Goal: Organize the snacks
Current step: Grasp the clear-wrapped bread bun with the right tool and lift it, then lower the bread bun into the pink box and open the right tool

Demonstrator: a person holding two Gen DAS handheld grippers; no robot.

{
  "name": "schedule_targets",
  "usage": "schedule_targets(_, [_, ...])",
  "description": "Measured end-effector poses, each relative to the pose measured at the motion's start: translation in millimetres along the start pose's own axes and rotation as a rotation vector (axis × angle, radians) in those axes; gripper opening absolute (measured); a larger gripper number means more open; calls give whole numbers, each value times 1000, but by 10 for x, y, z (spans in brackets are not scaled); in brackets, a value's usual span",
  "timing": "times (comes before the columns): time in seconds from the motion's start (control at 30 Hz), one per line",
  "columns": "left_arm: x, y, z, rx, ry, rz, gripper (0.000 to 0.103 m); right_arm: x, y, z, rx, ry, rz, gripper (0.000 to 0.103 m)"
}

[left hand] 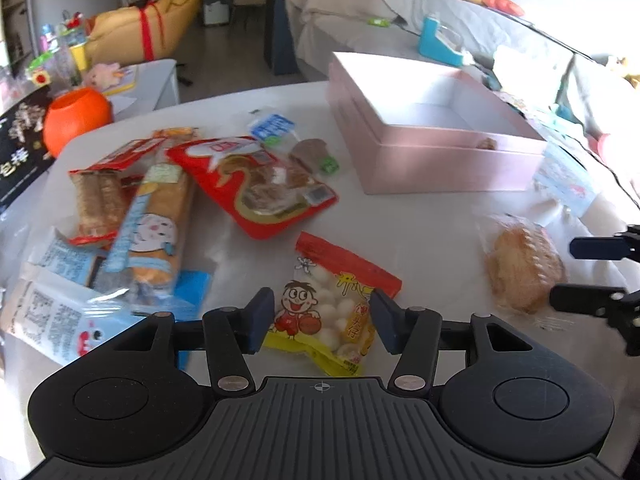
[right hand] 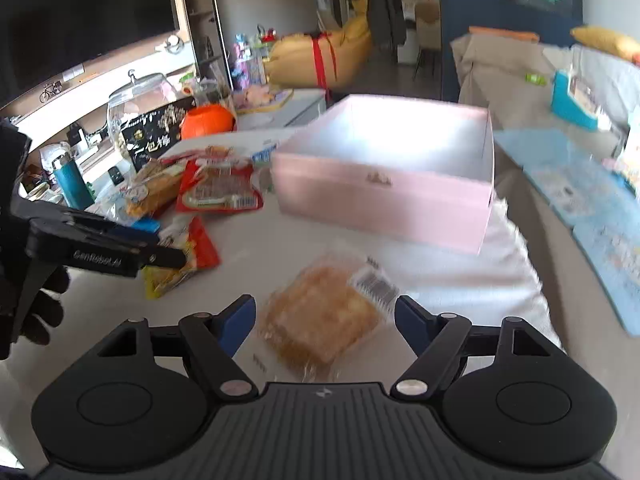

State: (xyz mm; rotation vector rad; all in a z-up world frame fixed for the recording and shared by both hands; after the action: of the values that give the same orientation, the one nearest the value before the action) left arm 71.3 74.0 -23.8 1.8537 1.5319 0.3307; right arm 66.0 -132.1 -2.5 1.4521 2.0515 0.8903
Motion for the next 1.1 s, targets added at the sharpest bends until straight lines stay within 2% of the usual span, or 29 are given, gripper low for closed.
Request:
schedule_targets(0.1, [-130, -34, 17, 8, -28, 22, 58, -26, -63, 13, 34, -5, 3, 77])
schedule_targets(0.23, [-265, -44, 81, 0, -19, 66, 62, -61, -88, 109, 98, 18, 51, 77])
schedule_targets(0.37, [-381, -62, 166, 22, -17, 112, 70, -12, -11, 285, 150, 54, 108, 77])
schedule_targets(0.43, [-450, -130, 235, 50, -4, 163, 71, 8, 76, 384, 161, 61, 144, 77])
schedule_targets(0.47, [-472, -139, 232, 36, 3, 184, 70, 16, 124, 431, 158, 60, 153, 77])
schedule_targets(0.67, [-391, -97, 210, 34, -42, 95, 68, 36, 235, 653, 144, 1, 126, 79])
schedule_targets(0.87, [-443, -5, 348, 37, 2, 86, 69, 83, 420, 843, 177, -6, 186, 81])
schedule_targets(0.97, [-458, 0, 360, 36, 11, 96, 69, 80, 513, 980, 173, -53, 195, 82])
schedule_targets(1.1, [-426, -61, 285, 20, 1, 91, 64, 153, 453, 959, 149, -82, 76, 82])
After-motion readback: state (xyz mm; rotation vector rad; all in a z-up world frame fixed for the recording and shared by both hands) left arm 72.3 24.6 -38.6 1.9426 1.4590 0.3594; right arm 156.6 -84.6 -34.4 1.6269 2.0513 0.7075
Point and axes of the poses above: each gripper's, at about its wrist camera, not at the fingertips, and z roughly the way its jaws point, x to its left, y to its top, the point moved 7 cm from there along z, roughly the way its jaws point, and after that the axes turned 11 degrees about -y, right-handed, at the moved point
